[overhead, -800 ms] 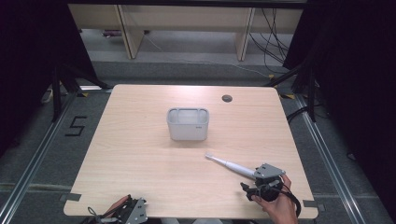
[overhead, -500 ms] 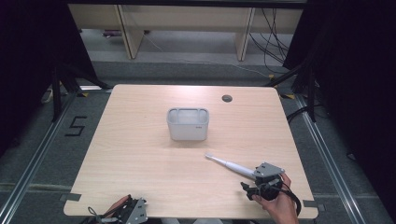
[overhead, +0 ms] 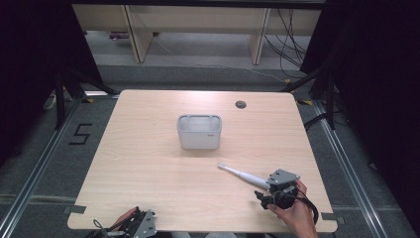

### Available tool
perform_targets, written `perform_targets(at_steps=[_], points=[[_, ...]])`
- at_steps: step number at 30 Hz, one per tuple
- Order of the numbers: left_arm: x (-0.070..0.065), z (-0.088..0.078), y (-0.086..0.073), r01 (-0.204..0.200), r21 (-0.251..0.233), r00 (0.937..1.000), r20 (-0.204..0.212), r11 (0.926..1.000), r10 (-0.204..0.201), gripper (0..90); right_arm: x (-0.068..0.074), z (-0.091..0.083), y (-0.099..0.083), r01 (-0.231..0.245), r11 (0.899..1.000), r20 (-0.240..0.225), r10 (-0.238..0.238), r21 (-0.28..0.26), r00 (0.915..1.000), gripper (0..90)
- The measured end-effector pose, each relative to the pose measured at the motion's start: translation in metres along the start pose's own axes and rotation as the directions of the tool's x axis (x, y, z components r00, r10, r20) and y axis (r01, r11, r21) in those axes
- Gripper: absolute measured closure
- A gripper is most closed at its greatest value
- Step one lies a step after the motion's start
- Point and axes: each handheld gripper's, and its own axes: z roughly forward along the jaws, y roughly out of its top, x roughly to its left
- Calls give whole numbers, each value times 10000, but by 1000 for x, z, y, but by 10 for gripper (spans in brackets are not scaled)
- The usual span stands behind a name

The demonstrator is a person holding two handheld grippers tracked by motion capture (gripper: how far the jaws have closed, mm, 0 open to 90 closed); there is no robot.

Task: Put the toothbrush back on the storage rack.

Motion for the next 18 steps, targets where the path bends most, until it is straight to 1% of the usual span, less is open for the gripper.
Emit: perform_targets(at_steps=[1, 2, 3, 4, 5, 7, 8, 9, 10, 11, 12, 15, 16, 17, 18], points=[[0, -1, 0, -18, 110, 10000, 89, 9999, 17, 154, -1, 1, 0, 20, 10000, -26, -20, 0, 10000, 223], [2, -2, 1, -59, 301, 9996, 272, 9995, 51, 153, -1, 1, 1, 24, 10000, 24, -24, 5, 10000, 223], [0, 0, 0, -4, 119, 10000, 70, 9999, 3, 154, -2, 1, 1, 63, 10000, 40, -63, 14, 10000, 223], [0, 0, 0, 51, 29, 10000, 36, 10000, -51, 154, -3, 1, 2, 138, 9999, -22, -138, 51, 9999, 223], [0, 0, 0, 51, 29, 10000, 36, 10000, -51, 154, -3, 1, 3, 190, 9998, -45, -190, 59, 9998, 224], [0, 0, 0, 9, 45, 10000, 22, 10000, -9, 154, -3, 1, 3, 146, 9999, 19, -146, 70, 9999, 229], [0, 0, 0, 22, 59, 10000, 24, 10000, -23, 153, -5, 1, 5, 149, 9998, -110, -147, 110, 9998, 245], [0, 0, 0, 16, 77, 10000, 7, 10000, -16, 154, -5, 1, 6, 180, 9997, -112, -179, 139, 9998, 250], [0, 0, 0, 16, 77, 10000, 7, 10000, -16, 154, -6, 2, 7, 292, 9994, -156, -289, 198, 9995, 256], [0, 0, 0, 55, 36, 10000, 13, 10000, -55, 154, -6, 2, 7, 292, 9994, -156, -289, 198, 9995, 256], [2, -2, 1, -66, 320, 9996, 290, 9995, 57, 153, -8, 2, 11, 436, 9983, -208, -429, 374, 9989, 267], [2, -1, 1, -36, 244, 9997, 236, 9997, 30, 154, -11, 4, 17, 692, 9966, -325, -678, 447, 9972, 293], [2, -1, 1, -36, 244, 9997, 236, 9997, 30, 154, -11, 4, 17, 692, 9966, -325, -678, 447, 9972, 293], [2, -1, 1, -26, 219, 9998, 206, 9998, 21, 154, -13, 4, 23, 874, 9940, -497, -843, 651, 9952, 323], [2, -1, 1, -38, 246, 9997, 255, 9997, 32, 153, -13, 5, 24, 931, 9934, -519, -897, 677, 9946, 327]])
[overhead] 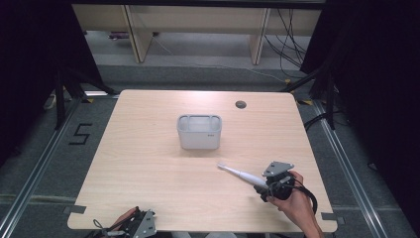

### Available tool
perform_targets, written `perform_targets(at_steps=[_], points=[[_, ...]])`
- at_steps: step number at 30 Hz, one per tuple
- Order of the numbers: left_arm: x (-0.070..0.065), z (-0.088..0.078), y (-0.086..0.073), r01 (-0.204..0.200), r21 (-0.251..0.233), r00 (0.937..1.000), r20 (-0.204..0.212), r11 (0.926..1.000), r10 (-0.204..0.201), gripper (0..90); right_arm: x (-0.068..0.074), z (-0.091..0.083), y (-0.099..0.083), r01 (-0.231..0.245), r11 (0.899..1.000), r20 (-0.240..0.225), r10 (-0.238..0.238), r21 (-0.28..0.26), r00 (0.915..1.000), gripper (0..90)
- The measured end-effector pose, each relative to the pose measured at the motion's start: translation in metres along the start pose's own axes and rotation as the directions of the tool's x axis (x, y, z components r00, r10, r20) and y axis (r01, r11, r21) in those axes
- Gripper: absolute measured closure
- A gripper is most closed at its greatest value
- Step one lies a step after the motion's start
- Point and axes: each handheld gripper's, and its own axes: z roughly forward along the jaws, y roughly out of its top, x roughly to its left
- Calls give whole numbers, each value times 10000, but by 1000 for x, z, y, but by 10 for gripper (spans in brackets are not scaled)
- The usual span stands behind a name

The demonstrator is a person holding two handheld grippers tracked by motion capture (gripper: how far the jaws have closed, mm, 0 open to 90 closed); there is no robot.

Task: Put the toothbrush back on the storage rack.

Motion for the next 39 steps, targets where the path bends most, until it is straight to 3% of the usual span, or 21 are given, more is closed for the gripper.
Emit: perform_targets(at_steps=[4, 6, 7, 9, 11, 12, 15, 18, 21, 23, 28, 29, 32, 35, 38, 39], points=[[0, -1, 0, -3, 62, 10000, 10, 10000, 3, 154, -1, 6, 5, 101, 9996, -80, -99, 256, 9999, 366], [-2, 1, -1, 13, -242, 9997, -252, 9997, -19, 153, -2, 9, 6, 243, 9988, -182, -236, 421, 9996, 398], [0, 0, 0, -1, 70, 10000, 40, 10000, 1, 154, -3, 10, 7, 330, 9982, -288, -316, 507, 9991, 411], [-1, 2, -1, 53, -209, 9997, -241, 9998, -58, 154, -4, 13, 9, 476, 9964, -479, -443, 702, 9979, 431], [-1, 1, -1, 31, -229, 9997, -239, 9997, -36, 153, -4, 14, 10, 611, 9951, -510, -573, 778, 9971, 442], [0, 0, 0, -10, 42, 10000, 39, 10000, 10, 153, -5, 15, 13, 445, 9936, -549, -389, 1034, 9977, 463], [0, -1, 0, -19, 61, 10000, 39, 10000, 19, 154, -7, 18, 18, 715, 9895, -595, -644, 1259, 9961, 489], [0, 0, 0, 112, 33, 9999, 35, 9999, -112, 154, -7, 21, 22, 730, 9822, -773, -603, 1732, 9952, 512], [0, -1, 0, -29, 70, 10000, 84, 10000, 28, 154, -10, 23, 27, 883, 9751, -1028, -684, 2035, 9923, 533], [0, -1, 0, -48, 78, 10000, 73, 10000, 47, 154, -12, 24, 30, 1091, 9725, -1042, -891, 2055, 9906, 549], [-1, 1, 0, 5, -139, 9999, -161, 9999, -7, 154, -13, 29, 34, 1161, 9639, -1307, -865, 2396, 9876, 566], [0, 0, 0, -11, 39, 10000, 45, 10000, 11, 154, -13, 30, 35, 1137, 9615, -1375, -809, 2502, 9872, 567], [0, -1, 1, -36, 110, 10000, 47, 9999, 35, 154, -15, 36, 38, 1332, 9501, -1501, -935, 2819, 9842, 576], [0, 0, 0, -20, 71, 10000, 97, 10000, 19, 154, -16, 38, 39, 1362, 9464, -1588, -923, 2930, 9830, 585], [-2, 1, -1, 6, -238, 9997, -245, 9997, -12, 154, -18, 43, 41, 1383, 9393, -1790, -845, 3141, 9802, 591], [0, -1, 0, -36, 81, 10000, 30, 10000, 36, 153, -18, 44, 42, 1435, 9365, -1823, -878, 3200, 9793, 593]])
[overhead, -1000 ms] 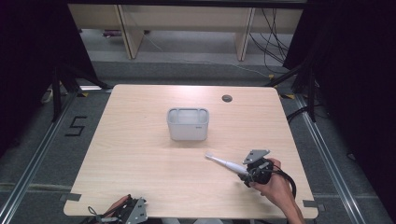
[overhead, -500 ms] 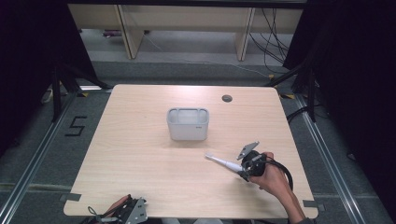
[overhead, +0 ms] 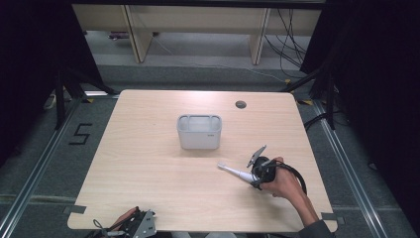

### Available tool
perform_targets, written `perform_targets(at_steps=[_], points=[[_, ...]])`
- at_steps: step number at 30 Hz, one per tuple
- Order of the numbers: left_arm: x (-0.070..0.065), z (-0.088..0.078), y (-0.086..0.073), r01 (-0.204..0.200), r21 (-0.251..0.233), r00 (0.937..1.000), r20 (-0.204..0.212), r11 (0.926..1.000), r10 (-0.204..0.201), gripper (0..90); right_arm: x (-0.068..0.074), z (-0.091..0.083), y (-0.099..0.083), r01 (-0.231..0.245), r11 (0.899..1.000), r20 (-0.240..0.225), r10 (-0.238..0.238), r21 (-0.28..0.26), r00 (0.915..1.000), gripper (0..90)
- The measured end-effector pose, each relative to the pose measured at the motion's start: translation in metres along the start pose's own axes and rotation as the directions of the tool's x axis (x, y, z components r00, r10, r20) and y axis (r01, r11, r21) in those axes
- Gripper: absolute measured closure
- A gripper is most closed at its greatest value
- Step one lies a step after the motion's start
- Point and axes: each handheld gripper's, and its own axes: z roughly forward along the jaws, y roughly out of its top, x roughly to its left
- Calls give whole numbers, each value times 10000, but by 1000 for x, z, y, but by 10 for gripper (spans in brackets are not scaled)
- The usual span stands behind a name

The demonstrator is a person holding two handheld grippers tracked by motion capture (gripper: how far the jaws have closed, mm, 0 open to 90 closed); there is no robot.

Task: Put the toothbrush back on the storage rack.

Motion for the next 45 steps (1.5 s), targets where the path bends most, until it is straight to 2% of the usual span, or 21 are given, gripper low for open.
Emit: perform_targets(at_steps=[2, 3, 4, 6, 7, 10, 14, 15, 18, 24, 25, 33, 34, 35, 36, 37, 39, 41, 42, 43, 45], points=[[0, 0, 0, -8, -46, 10000, -38, 10000, 8, 154, -2, 1, 1, 29, 10000, -73, -28, 93, 10000, 604], [-1, 1, -1, 14, -267, 9997, -234, 9996, -20, 154, -2, 3, 2, 121, 9998, -96, -120, 126, 9999, 607], [-2, 2, -1, 36, -330, 9996, -275, 9995, -45, 154, -2, 3, 2, -10, 9998, -115, 13, 211, 9999, 613], [-2, 2, -1, 40, -263, 9996, -282, 9996, -48, 153, -2, 4, 4, -89, 9992, -126, 94, 388, 9999, 632], [-2, 2, -1, 37, -274, 9996, -283, 9996, -45, 154, -4, 5, 4, 86, 9991, -227, -77, 405, 9997, 637], [-2, 2, -1, 43, -321, 9996, -268, 9995, -52, 153, -4, 4, 6, 12, 9978, -262, 5, 661, 9997, 645], [-1, 1, 0, 19, -185, 9999, -154, 9998, -22, 154, -6, 6, 10, 230, 9961, -384, -198, 851, 9991, 657], [-2, 2, -1, 48, -334, 9996, -260, 9994, -56, 153, -5, 6, 12, 107, 9948, -398, -67, 1016, 9992, 658], [-2, 2, -1, 48, -278, 9996, -266, 9996, -55, 153, -6, 6, 14, 145, 9928, -430, -95, 1190, 9990, 659], [-1, 1, 0, 19, -175, 9999, -148, 9998, -22, 154, -7, 8, 23, 130, 9825, -529, -32, 1858, 9986, 661], [-2, 2, -1, 27, -329, 9996, -262, 9995, -36, 153, -7, 8, 24, 178, 9804, -560, -70, 1961, 9984, 660], [-2, 2, -1, 48, -295, 9997, -253, 9996, -55, 154, -7, 10, 30, 79, 9704, -594, 66, 2415, 9982, 661], [0, 0, 0, 3, -2, 10000, 34, 10000, -3, 153, -8, 10, 30, 114, 9696, -638, 43, 2445, 9980, 661], [0, 0, 0, 4, -42, 10000, 10, 10000, -4, 154, -7, 10, 31, -67, 9679, -613, 228, 2513, 9979, 661], [-2, 2, -1, 33, -331, 9997, -252, 9994, -41, 154, -6, 10, 31, 16, 9673, -524, 121, 2537, 9986, 661], [-2, 2, -1, 33, -331, 9997, -252, 9994, -41, 154, -7, 11, 32, 190, 9673, -562, -49, 2529, 9984, 662], [-2, 2, -1, 29, -312, 9997, -249, 9995, -36, 154, -7, 11, 33, 68, 9634, -598, 96, 2681, 9982, 662], [-2, 2, -1, 35, -329, 9997, -236, 9995, -43, 153, -9, 12, 32, 498, 9606, -352, -417, 2736, 9985, 662], [-2, 2, -1, 35, -329, 9997, -236, 9995, -43, 154, -9, 12, 32, 498, 9606, -352, -417, 2736, 9985, 662], [-2, 2, -1, 28, -322, 9997, -249, 9995, -36, 154, -7, 11, 33, 191, 9622, -458, -69, 2718, 9989, 662], [-2, 2, -1, 27, -330, 9997, -257, 9995, -36, 154, -6, 11, 32, -23, 9612, -425, 145, 2758, 9990, 663]])
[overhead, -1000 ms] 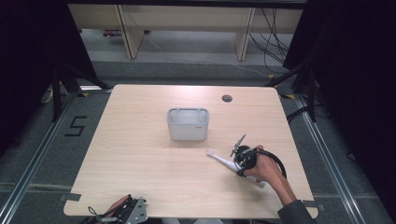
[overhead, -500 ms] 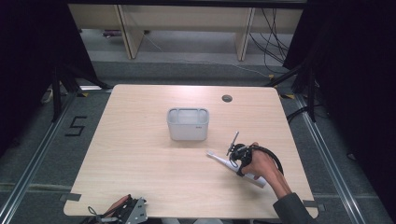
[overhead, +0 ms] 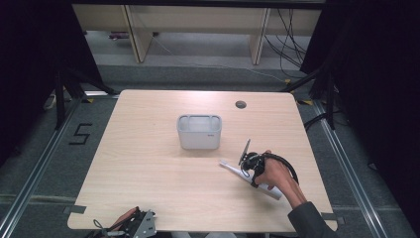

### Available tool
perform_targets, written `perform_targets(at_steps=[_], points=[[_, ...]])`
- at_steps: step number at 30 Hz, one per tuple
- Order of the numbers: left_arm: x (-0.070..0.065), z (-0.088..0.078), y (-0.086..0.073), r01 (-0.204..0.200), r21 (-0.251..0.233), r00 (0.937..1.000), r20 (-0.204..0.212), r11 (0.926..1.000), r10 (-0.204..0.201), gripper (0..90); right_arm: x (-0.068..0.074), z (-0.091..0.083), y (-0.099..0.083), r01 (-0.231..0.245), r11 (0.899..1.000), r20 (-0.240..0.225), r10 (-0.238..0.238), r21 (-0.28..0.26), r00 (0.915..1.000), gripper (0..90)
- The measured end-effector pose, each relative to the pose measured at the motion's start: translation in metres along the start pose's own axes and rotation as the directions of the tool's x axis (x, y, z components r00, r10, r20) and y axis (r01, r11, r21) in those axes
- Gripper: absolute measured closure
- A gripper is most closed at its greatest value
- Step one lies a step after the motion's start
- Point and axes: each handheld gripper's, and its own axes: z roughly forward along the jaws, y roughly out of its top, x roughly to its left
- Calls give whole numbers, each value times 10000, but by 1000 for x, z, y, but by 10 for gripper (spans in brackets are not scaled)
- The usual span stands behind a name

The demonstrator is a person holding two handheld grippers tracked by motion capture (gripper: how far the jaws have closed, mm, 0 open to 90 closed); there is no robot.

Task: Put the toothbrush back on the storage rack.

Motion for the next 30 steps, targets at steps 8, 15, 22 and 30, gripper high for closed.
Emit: perform_targets(at_steps=[8, 15, 22, 30], points=[[2, -2, 1, -38, 334, 9995, 304, 9994, 28, 154, 5, -8, -9, -179, 9976, 57, 183, -668, 9998, 664], [0, -1, 1, -2, 159, 9999, 107, 9999, 1, 154, 8, -34, -24, 45, 9781, 280, 13, -2080, 9996, 665], [0, 0, 0, 38, 48, 10000, 13, 10000, -39, 154, 7, -64, -40, -124, 9210, 277, 252, -3893, 9993, 665], [0, 0, 0, 24, 4, 10000, 19, 10000, -24, 154, 4, -80, -39, -357, 8515, 12, 426, -5232, 9991, 665]])
